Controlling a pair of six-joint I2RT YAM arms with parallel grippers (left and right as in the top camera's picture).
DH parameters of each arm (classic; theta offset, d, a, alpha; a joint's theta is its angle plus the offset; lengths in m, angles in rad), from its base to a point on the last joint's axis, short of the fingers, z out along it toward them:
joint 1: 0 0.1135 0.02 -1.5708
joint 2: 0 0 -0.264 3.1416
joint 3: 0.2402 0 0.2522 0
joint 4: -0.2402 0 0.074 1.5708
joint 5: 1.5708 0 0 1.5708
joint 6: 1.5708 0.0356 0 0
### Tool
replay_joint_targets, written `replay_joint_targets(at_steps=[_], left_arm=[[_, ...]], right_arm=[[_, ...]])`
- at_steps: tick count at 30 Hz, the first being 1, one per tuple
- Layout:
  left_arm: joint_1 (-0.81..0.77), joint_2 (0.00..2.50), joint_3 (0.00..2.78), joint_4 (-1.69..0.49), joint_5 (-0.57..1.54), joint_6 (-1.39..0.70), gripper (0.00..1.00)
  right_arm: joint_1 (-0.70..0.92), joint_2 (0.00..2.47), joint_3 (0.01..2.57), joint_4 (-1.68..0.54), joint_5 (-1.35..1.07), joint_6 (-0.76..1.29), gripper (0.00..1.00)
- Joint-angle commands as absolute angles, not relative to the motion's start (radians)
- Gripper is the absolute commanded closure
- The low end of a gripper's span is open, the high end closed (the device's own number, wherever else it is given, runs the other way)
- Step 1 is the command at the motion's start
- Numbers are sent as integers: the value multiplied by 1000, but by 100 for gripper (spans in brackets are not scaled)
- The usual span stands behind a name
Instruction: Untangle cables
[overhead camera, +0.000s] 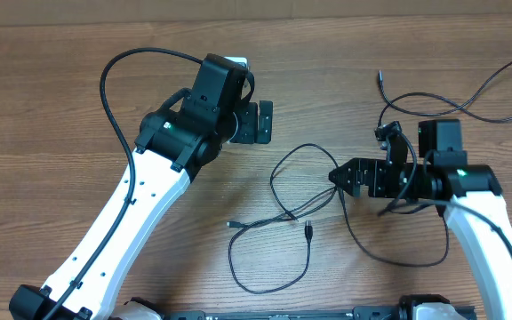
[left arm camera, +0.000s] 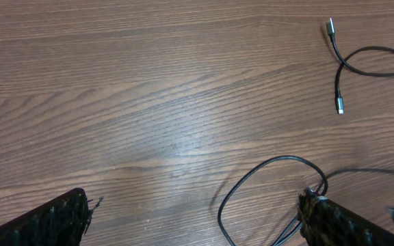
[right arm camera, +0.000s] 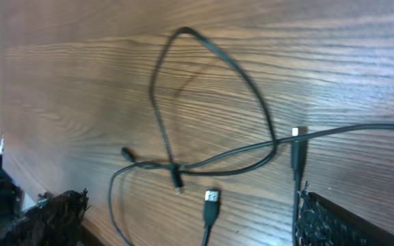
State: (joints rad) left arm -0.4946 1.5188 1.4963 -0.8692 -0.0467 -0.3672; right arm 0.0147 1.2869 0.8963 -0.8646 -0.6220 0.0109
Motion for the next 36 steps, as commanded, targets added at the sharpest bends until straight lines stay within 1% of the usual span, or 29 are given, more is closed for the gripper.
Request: replay_joint_targets(at_steps=[1, 9, 15, 22, 36], left_arm=[[-485, 1517, 1493, -871, -62, -366, 0], [-485, 1517, 1493, -871, -62, -366, 0], [-485, 1517, 1493, -871, -62, -366, 1], [-485, 1517, 1493, -871, -62, -366, 0], [-485, 1517, 1493, -871, -63, -366, 0]], right_arm=[[20, 1349, 897, -842, -606, 26, 0], [28, 1449, 897, -828, -603, 29, 0], [88, 1478, 897, -788, -578, 30, 0], [125, 1483, 897, -779, -449, 35, 0], [125, 1483, 897, -709, -426, 37, 0]])
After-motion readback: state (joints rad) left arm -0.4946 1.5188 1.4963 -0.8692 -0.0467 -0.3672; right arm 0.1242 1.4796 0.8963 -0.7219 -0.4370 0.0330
